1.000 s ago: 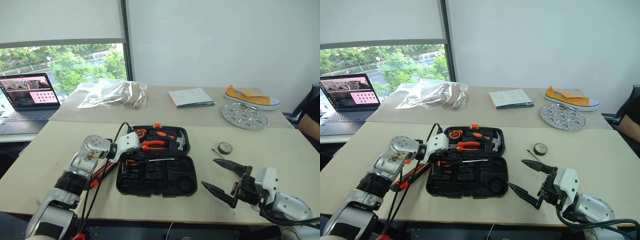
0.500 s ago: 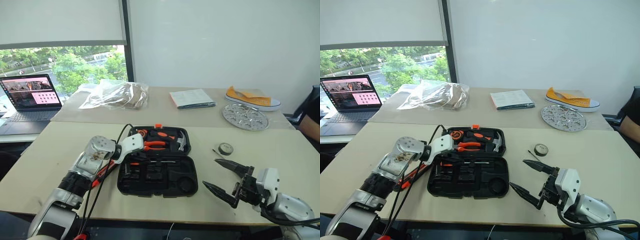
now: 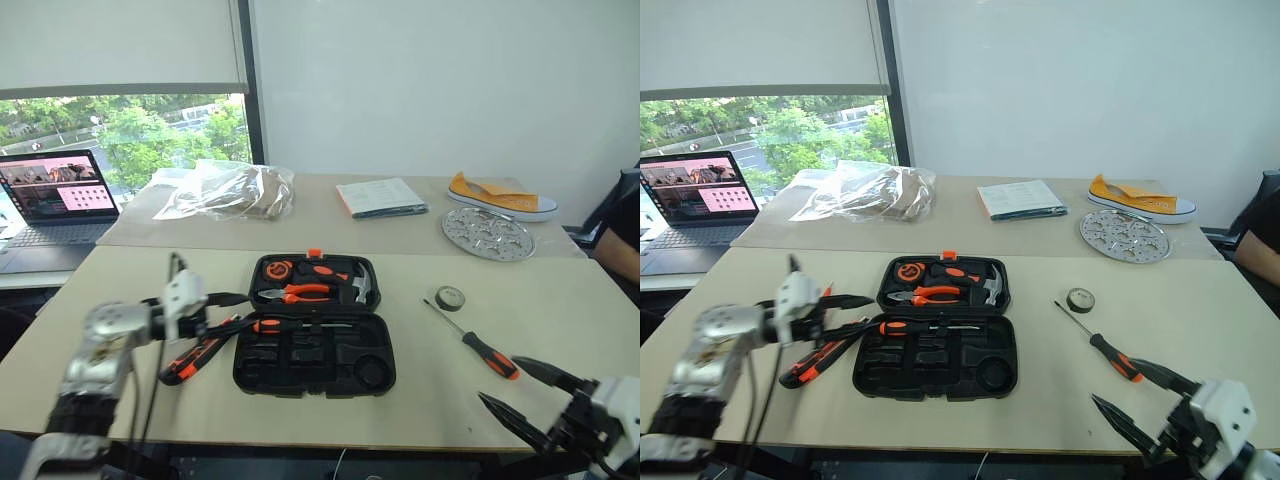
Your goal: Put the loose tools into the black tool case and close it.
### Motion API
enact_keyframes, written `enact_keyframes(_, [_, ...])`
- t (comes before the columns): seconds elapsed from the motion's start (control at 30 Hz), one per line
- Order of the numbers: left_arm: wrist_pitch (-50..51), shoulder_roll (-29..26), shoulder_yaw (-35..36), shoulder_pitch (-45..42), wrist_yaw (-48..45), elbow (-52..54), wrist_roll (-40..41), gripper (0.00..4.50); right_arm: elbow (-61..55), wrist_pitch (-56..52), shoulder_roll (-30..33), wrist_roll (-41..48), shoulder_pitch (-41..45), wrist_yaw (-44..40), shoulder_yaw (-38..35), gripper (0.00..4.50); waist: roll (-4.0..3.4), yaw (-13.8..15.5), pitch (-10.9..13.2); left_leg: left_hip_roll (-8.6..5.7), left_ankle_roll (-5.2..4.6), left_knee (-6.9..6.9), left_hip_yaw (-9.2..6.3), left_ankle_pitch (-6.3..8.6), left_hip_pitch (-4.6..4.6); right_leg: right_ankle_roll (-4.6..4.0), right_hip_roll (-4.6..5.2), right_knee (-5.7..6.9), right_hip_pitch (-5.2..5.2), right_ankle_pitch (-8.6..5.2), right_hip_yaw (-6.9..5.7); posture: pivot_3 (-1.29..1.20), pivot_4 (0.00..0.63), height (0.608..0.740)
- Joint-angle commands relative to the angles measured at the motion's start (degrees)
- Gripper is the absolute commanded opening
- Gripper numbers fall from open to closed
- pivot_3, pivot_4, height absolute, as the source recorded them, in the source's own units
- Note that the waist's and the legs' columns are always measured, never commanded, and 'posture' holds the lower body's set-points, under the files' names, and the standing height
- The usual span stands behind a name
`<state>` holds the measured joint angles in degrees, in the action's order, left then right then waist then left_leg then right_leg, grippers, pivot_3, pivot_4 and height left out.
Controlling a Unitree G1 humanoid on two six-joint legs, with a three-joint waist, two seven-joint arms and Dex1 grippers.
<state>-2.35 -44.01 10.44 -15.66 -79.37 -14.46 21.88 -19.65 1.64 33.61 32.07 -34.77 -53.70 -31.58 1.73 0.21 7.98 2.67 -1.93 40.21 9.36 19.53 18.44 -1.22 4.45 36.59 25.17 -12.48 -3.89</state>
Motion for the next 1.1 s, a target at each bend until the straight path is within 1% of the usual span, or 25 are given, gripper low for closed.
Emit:
enact_keyframes(0.03, [-0.1, -3.88, 6.79, 7.47, -2.25, 1.47, 3.76, 4.3, 3.44, 1.49, 0.82, -1.75, -0.74, -0.48, -3.29, 4.5, -0.02, 0.09, 0.01, 0.0, -0.1, 0.0, 0.02, 0.06, 0.01, 0.02, 0.06, -0.01, 0.0, -0.01, 0.02, 0.0, 0.15, 0.74])
enact_keyframes(0.07, [0.26, -4.42, 8.65, 9.68, -1.93, 1.97, 4.57, 4.49, 4.14, 0.12, 1.84, -1.96, 0.1, 0.15, -3.47, 4.5, -0.02, -0.03, 0.01, 0.0, -0.15, -0.01, 0.02, 0.11, -0.02, 0.02, 0.12, -0.02, -0.01, -0.01, 0.03, 0.0, 0.15, 0.74])
enact_keyframes(0.1, [0.98, -4.95, 10.02, 11.81, -1.78, 2.75, 5.35, 4.49, 4.4, -2.05, 3.51, -1.98, 1.51, 0.76, -3.44, 4.5, -0.03, -0.14, 0.02, 0.03, -0.16, -0.01, 0.06, 0.14, -0.03, 0.01, 0.19, -0.02, 0.01, -0.01, 0.06, 0.0, 0.15, 0.74])
enact_keyframes(0.13, [1.3, -5.22, 10.66, 13.37, -1.83, 3.63, 5.9, 4.49, 4.51, -3.82, 5.42, -1.91, 3.34, 0.97, -3.04, 4.5, -0.03, -0.2, 0.03, 0.05, -0.19, -0.02, 0.04, 0.15, -0.01, -0.03, 0.54, 0.0, 0.01, -0.03, 0.13, 0.0, 0.15, 0.74])
enact_keyframes(0.2, [1.96, -5.37, 11.48, 15.73, -1.92, 5.45, 6.74, 4.49, 5.24, -8.88, 9.72, -1.71, 7.88, 2.06, -1.84, 4.5, -0.09, -0.23, 0.07, 0.02, -0.47, 0.0, 0.07, 0.3, -0.02, -0.3, 0.71, 0.01, 0.02, -0.14, 0.11, 0.0, 0.15, 0.74])
enact_keyframes(0.23, [2.43, -5.21, 11.8, 16.47, -1.7, 6.33, 7.21, 4.49, 6.07, -11.51, 12.11, -2.05, 10.28, 2.15, -0.72, 4.5, -0.12, -0.26, 0.09, -0.02, -0.51, 0.0, 0.07, 0.32, -0.02, -0.3, 0.76, 0.01, 0.01, -0.11, 0.1, 0.0, 0.15, 0.74])
enact_keyframes(0.3, [2.56, -4.69, 12.0, 17.91, -1.29, 8.17, 7.63, 4.49, 9.3, -17.42, 17.43, -3.81, 16.89, 2.15, 3.35, 4.5, -0.15, -0.23, 0.11, -0.06, -0.54, 0.0, 0.1, 0.3, -0.02, -0.29, 0.82, 0.0, 0.02, 0.0, 0.11, 0.0, 0.15, 0.74])
enact_keyframes(0.37, [2.55, -4.04, 11.67, 18.65, -0.67, 9.76, 7.68, 4.49, 13.39, -21.63, 21.35, -5.97, 23.16, 0.95, 8.56, 4.5, -0.15, -0.23, 0.11, -0.06, -0.53, -0.03, 0.08, 0.28, -0.03, -0.33, 0.77, 0.01, 0.03, 0.02, 0.11, 0.0, 0.15, 0.74])
enact_keyframes(0.47, [2.51, -2.87, 10.72, 18.93, 0.44, 12.36, 8.0, 4.49, 21.9, -24.26, 23.53, -10.85, 34.19, -0.06, 17.14, 4.5, -0.1, 0.22, 0.11, -0.06, -0.42, -0.21, 0.0, 0.2, 0.0, -0.47, 0.57, -0.04, 0.06, 0.14, -0.01, 0.0, 0.15, 0.74])
enact_keyframes(0.5, [2.66, -2.55, 10.47, 19.07, 0.75, 13.39, 8.21, 4.49, 24.27, -25.69, 23.96, -12.05, 37.35, -1.01, 19.85, 4.5, -0.12, 0.39, 0.12, -0.06, -0.13, -0.25, 0.02, 0.04, 0.0, -0.54, 0.25, -0.06, 0.07, 0.31, -0.04, 0.0, 0.15, 0.74])
enact_keyframes(0.53, [2.81, -2.36, 10.31, 19.2, 1.0, 14.2, 8.37, 4.49, 26.06, -27.05, 24.19, -12.88, 39.69, -1.94, 21.91, 4.5, -0.16, 0.44, 0.11, -0.06, 0.05, -0.33, 0.0, -0.06, 0.07, -0.55, 0.15, -0.16, 0.09, 0.3, -0.03, 0.0, 0.15, 0.74])
enact_keyframes(0.6, [3.25, -2.07, 10.0, 19.51, 1.52, 15.85, 8.76, 4.5, 28.84, -29.41, 24.58, -14.37, 43.02, -3.69, 25.35, 3.98, -0.2, 0.49, 0.1, 0.02, 0.13, -0.44, 0.0, -0.12, 0.14, -0.56, -0.03, -0.41, 0.1, 0.31, -0.04, 0.0, 0.15, 0.74])
enact_keyframes(0.63, [3.31, -2.01, 9.9, 19.38, 1.37, 16.11, 9.03, 4.5, 30.44, -29.48, 24.28, -15.53, 44.73, -3.62, 26.62, 3.8, -0.21, 0.44, 0.09, 0.04, 0.13, -0.44, 0.0, -0.11, 0.17, -0.54, -0.05, -0.43, 0.12, 0.3, -0.07, 0.0, 0.15, 0.74])
enact_keyframes(0.7, [3.7, -1.95, 9.74, 19.34, 1.2, 17.09, 9.62, 4.5, 32.86, -29.1, 23.68, -17.04, 47.37, -3.44, 28.01, 3.0, -0.22, 0.28, 0.09, 0.06, 0.09, -0.43, 0.04, -0.03, 0.29, -0.49, -0.06, -0.48, 0.2, 0.28, -0.15, 0.0, 0.15, 0.74])
enact_keyframes(0.73, [3.94, -1.92, 9.67, 19.32, 1.18, 17.55, 9.82, 4.5, 33.71, -28.81, 23.45, -17.54, 48.26, -3.52, 28.29, 2.72, -0.21, 0.2, 0.09, 0.05, 0.06, -0.43, 0.08, -0.01, 0.32, -0.46, -0.06, -0.52, 0.22, 0.27, -0.23, 0.0, 0.15, 0.74])
enact_keyframes(0.8, [4.78, -1.83, 9.47, 19.3, 1.23, 18.92, 10.56, 4.5, 33.93, -27.57, 23.67, -17.25, 48.49, -4.52, 27.33, 1.99, -0.21, 0.06, 0.09, 0.04, 0.03, -0.4, 0.11, 0.02, 0.45, -0.39, -0.05, -0.58, 0.3, 0.29, -0.41, 0.0, 0.15, 0.74])
enact_keyframes(0.83, [5.11, -1.77, 9.34, 19.22, 1.33, 19.49, 10.95, 4.5, 33.37, -27.44, 24.1, -16.85, 47.95, -4.82, 26.3, 1.72, -0.21, 0.0, 0.09, 0.04, 0.02, -0.4, 0.12, 0.03, 0.49, -0.35, -0.03, -0.6, 0.33, 0.3, -0.44, 0.0, 0.15, 0.74])
enact_keyframes(0.87, [5.54, -1.74, 9.17, 19.15, 1.47, 20.0, 11.34, 4.5, 32.68, -26.91, 24.62, -16.48, 47.25, -5.32, 25.32, 1.31, -0.21, -0.03, 0.09, 0.04, 0.02, -0.39, 0.12, 0.03, 0.52, -0.32, -0.02, -0.61, 0.34, 0.31, -0.45, 0.0, 0.15, 0.74])
enact_keyframes(0.9, [5.89, -1.73, 9.03, 19.07, 1.66, 20.38, 11.59, 4.5, 31.79, -25.87, 25.08, -16.0, 46.43, -6.23, 24.31, 1.07, -0.22, 0.02, 0.09, 0.04, 0.02, -0.38, 0.12, 0.03, 0.52, -0.31, -0.02, -0.61, 0.34, 0.32, -0.45, 0.0, 0.15, 0.74])
enact_keyframes(1.0, [6.63, -1.35, 9.04, 18.8, 2.3, 21.15, 12.12, 4.5, 26.9, -21.7, 25.85, -12.36, 44.44, -11.2, 19.79, 1.04, -0.37, 0.35, 0.12, 0.03, 0.03, -0.36, 0.09, 0.03, 0.56, -0.3, -0.02, -0.58, 0.36, 0.32, -0.5, 0.0, 0.15, 0.74])
enact_keyframes(1.1, [7.3, -1.04, 9.31, 18.55, 3.11, 21.19, 12.58, 4.5, 21.12, -21.86, 26.09, -7.85, 45.82, -16.38, 18.51, 1.04, -0.5, -0.25, 0.13, 0.04, 0.06, -0.34, 0.12, 0.02, 0.57, -0.28, -0.04, -0.52, 0.42, 0.32, -0.42, 0.0, 0.15, 0.74])
